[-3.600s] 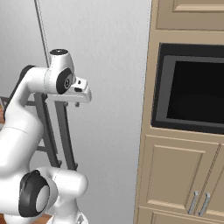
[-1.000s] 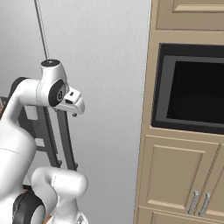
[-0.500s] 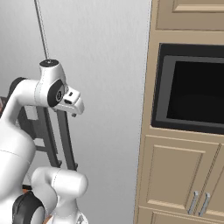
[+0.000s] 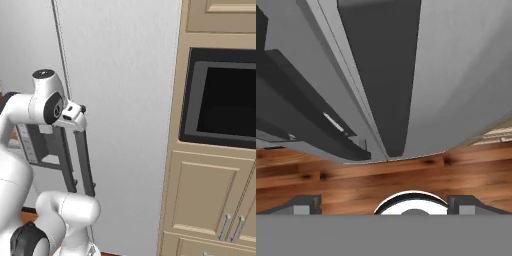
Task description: Take the lemon wedge from the fridge and place it on the plate with fish on the dining counter.
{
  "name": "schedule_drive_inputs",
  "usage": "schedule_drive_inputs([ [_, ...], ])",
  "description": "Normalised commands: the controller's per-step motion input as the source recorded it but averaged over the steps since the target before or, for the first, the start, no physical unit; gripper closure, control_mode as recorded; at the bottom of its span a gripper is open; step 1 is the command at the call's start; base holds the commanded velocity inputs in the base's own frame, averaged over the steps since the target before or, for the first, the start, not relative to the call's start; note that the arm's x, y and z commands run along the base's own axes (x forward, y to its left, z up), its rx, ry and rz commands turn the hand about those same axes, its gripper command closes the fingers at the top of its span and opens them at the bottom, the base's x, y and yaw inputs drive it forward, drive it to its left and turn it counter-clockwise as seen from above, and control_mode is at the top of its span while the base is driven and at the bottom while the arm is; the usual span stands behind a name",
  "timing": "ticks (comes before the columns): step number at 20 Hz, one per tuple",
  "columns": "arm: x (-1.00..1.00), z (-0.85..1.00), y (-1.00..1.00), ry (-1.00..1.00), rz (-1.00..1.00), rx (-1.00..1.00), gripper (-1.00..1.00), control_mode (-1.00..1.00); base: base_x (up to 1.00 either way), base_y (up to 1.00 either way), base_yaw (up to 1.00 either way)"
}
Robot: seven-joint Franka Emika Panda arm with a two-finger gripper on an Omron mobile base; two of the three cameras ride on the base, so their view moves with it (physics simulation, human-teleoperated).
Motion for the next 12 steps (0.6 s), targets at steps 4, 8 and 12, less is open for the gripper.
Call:
schedule_drive_inputs([
  [4, 0.00, 0.00, 0.00, 0.00, 0.00, 0.00, -1.00, 1.00, -0.51, 0.14, 0.00],
  [8, 0.00, 0.00, 0.00, 0.00, 0.00, 0.00, -1.00, 1.00, -0.49, 0.04, 0.00],
  [12, 0.00, 0.00, 0.00, 0.00, 0.00, 0.00, -1.00, 1.00, -0.37, 0.04, 0.00],
])
